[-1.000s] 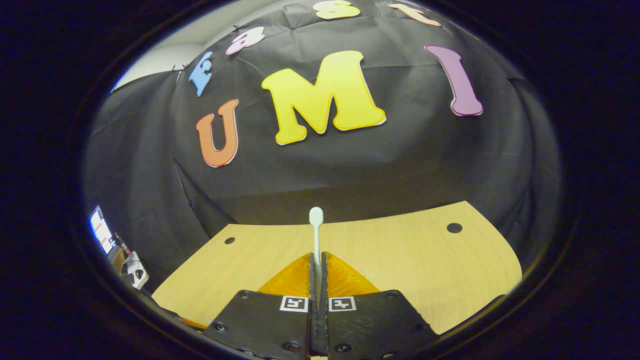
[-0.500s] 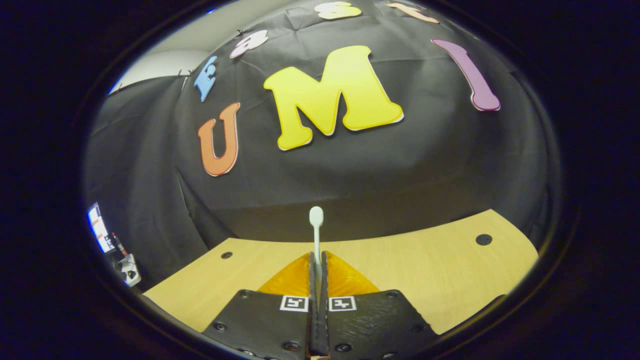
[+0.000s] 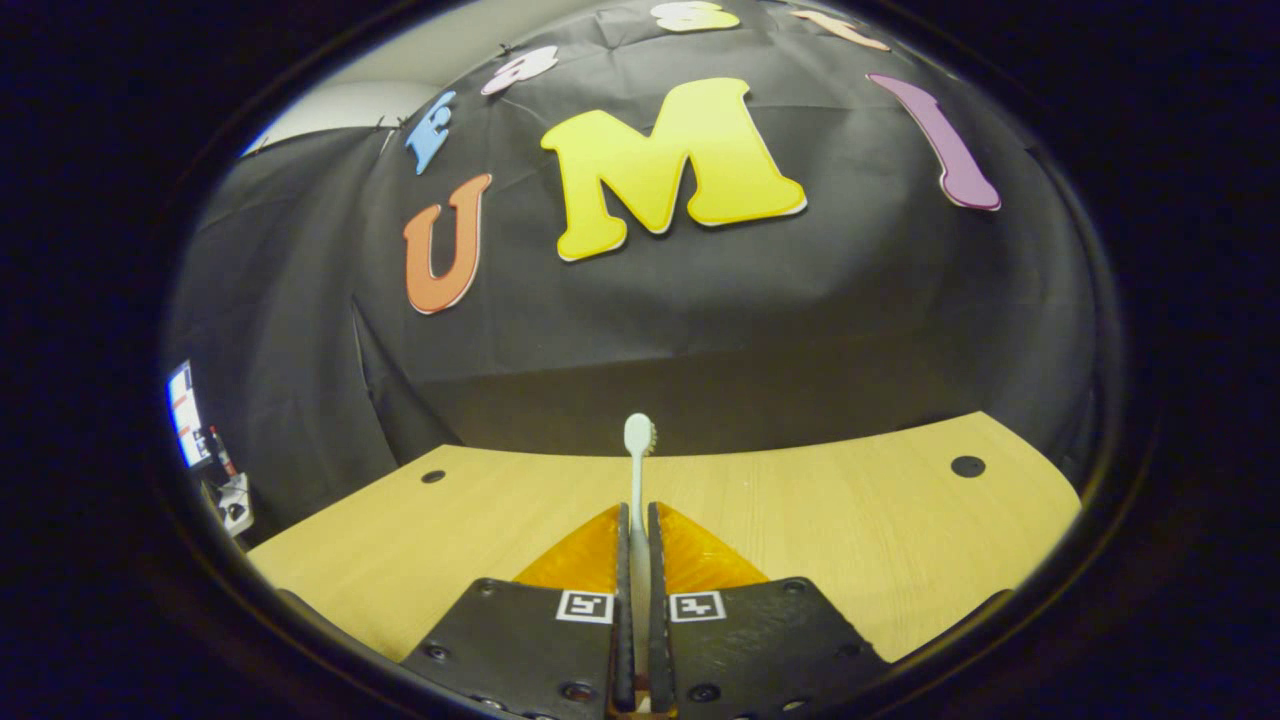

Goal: Put the toothbrush and toothpaste on the desktop into the cup, then pick up the cup and place it on the coaster on the desktop.

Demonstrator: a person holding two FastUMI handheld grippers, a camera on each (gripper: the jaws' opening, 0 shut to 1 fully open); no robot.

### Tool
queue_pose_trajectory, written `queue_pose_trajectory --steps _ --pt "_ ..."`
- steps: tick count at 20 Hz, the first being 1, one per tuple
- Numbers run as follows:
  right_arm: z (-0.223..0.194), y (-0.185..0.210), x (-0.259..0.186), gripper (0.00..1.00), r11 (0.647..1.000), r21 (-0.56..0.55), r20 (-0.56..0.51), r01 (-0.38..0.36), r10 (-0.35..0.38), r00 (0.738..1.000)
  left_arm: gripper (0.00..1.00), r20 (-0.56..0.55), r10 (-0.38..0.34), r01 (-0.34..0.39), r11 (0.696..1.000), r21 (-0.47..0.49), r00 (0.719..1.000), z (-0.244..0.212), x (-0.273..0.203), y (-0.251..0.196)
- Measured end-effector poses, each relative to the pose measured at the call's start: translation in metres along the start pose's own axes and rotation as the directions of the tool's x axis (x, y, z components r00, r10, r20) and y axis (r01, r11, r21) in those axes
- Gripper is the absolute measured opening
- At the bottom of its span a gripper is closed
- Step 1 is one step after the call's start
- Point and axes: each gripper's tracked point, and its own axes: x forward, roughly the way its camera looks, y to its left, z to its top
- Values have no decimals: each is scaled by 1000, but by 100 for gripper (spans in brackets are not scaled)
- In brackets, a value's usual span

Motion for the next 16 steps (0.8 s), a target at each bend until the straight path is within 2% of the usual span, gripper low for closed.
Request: queue_pose_trajectory --steps 4,7,8,9,10,12,13,15,16 --pt "2 -4 -18 23 1000 20 -15 -5 5 1000 37 40 10 -8 998 -57 999 19 6 2" --pt "12 -2 -37 69 1000 18 -19 -12 12 1000 37 104 -17 26 996 -88 994 40 2 -4" --pt "15 -2 -45 65 1000 16 -19 -13 13 1000 37 127 -26 37 995 -88 992 48 -1 -7" --pt "19 -2 -53 70 1000 15 -19 -15 15 1000 37 149 -35 48 995 -84 988 53 -4 -12" --pt "22 -2 -61 67 1000 11 -20 -19 19 1000 37 169 -45 59 995 -78 985 59 -6 -16" --pt "24 -2 -79 76 1000 2 -27 -25 25 999 37 196 -72 86 994 -64 978 72 -1 -26" --pt "25 -5 -86 88 1000 -4 -30 -21 21 999 37 207 -85 99 994 -56 975 77 2 -32" --pt "28 -15 -104 91 1000 -12 -33 -2 1 999 37 230 -121 134 990 -44 966 89 8 -47" --pt "29 -21 -111 89 1000 -11 -37 9 -10 999 37 241 -139 153 988 -38 961 95 12 -54"
